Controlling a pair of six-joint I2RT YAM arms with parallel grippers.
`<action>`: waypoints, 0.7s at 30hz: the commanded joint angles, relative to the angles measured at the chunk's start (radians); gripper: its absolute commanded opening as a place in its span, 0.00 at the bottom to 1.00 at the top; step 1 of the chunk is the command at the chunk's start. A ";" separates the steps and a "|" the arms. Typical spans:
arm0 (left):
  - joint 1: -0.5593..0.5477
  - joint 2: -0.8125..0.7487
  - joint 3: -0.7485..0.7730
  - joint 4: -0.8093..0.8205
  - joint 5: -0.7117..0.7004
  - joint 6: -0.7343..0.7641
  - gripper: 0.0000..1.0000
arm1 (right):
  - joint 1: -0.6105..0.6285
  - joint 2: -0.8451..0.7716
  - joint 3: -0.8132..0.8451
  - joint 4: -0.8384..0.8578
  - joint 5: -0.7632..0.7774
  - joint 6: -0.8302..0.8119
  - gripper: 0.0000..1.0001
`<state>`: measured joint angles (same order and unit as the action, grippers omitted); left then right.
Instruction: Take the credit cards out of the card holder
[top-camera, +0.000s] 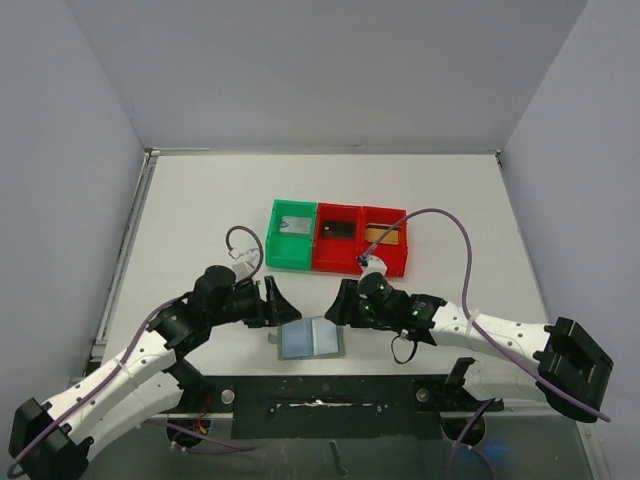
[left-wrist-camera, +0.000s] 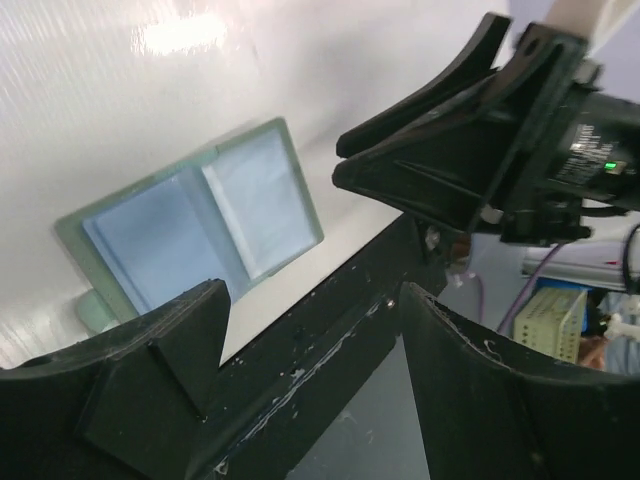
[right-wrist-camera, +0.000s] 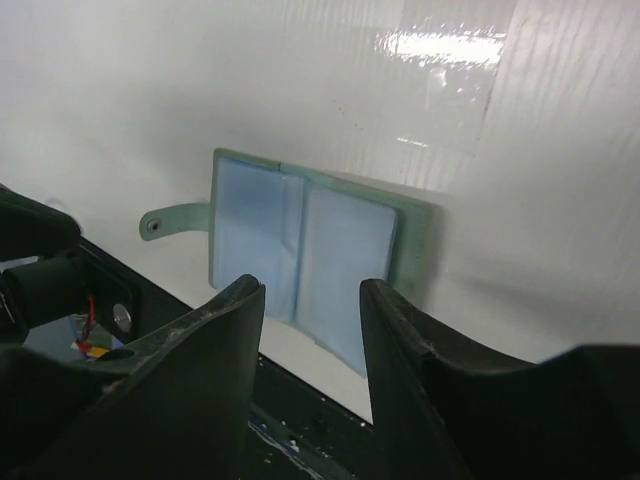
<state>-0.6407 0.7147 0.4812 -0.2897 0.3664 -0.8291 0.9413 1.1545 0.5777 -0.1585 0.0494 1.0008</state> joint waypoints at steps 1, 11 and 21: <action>-0.133 0.079 0.015 0.009 -0.196 -0.059 0.65 | 0.059 0.033 -0.009 0.072 0.069 0.156 0.42; -0.255 0.240 -0.013 -0.002 -0.305 -0.108 0.56 | 0.087 0.101 0.009 0.012 0.097 0.186 0.39; -0.257 0.310 -0.129 0.143 -0.319 -0.148 0.49 | 0.094 0.186 -0.013 0.083 0.044 0.197 0.35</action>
<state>-0.8944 0.9977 0.3981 -0.2783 0.0605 -0.9421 1.0279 1.3148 0.5713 -0.1505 0.1005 1.1824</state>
